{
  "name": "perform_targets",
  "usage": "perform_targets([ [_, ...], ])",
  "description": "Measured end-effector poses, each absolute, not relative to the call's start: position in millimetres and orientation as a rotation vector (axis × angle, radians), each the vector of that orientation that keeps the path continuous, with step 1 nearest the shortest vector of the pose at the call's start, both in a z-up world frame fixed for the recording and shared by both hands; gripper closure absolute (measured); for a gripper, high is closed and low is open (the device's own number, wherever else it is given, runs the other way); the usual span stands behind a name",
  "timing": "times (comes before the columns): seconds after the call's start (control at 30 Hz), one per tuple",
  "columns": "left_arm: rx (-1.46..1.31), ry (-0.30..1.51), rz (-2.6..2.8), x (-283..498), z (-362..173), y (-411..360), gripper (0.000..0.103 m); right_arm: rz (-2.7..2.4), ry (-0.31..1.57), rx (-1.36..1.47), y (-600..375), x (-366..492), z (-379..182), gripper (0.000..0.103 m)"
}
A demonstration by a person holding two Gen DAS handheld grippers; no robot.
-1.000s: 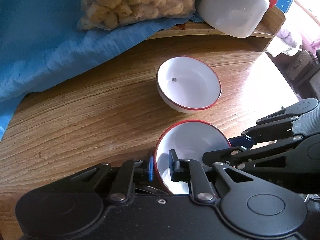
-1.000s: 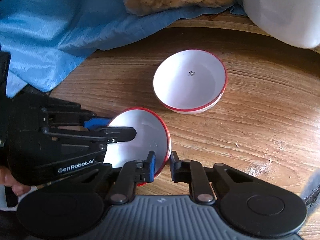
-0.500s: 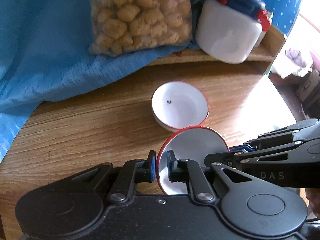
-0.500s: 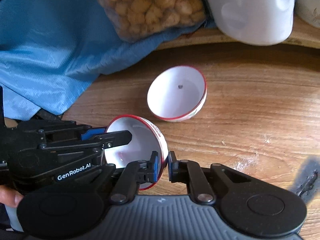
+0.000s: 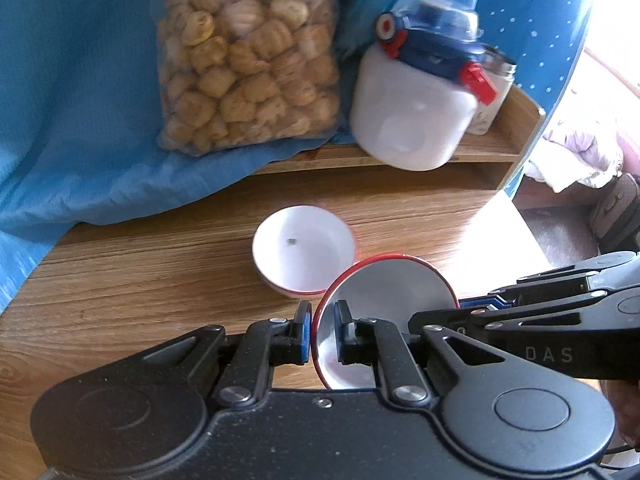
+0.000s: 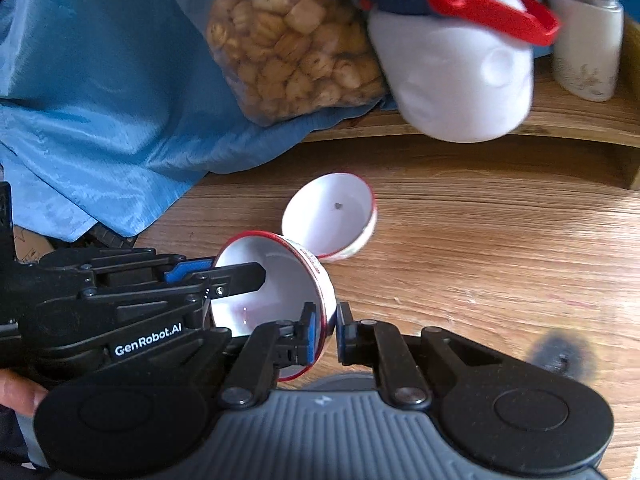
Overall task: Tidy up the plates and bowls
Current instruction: 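Carry the white bowl with both tools and lower it into the steel bowl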
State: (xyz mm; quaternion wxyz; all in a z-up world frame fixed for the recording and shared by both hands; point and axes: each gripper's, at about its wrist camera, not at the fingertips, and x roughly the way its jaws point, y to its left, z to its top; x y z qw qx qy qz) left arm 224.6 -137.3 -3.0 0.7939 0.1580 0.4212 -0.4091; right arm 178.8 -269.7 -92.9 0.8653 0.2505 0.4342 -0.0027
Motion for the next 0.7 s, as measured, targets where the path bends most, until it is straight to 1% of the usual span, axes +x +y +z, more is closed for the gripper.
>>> perform_targets([
  [0.47, 0.314, 0.879, -0.936, 174.4, 0.2, -164.1, 0.091, -0.047, 0.884, 0.514, -299.6, 128.0, -80.2, 0.092],
  [0.7, 0.320, 0.908, -0.958, 154.3, -6.7, -169.0, 0.091, -0.067, 0.894, 0.525, -307.5, 104.9, -83.3, 0.092],
])
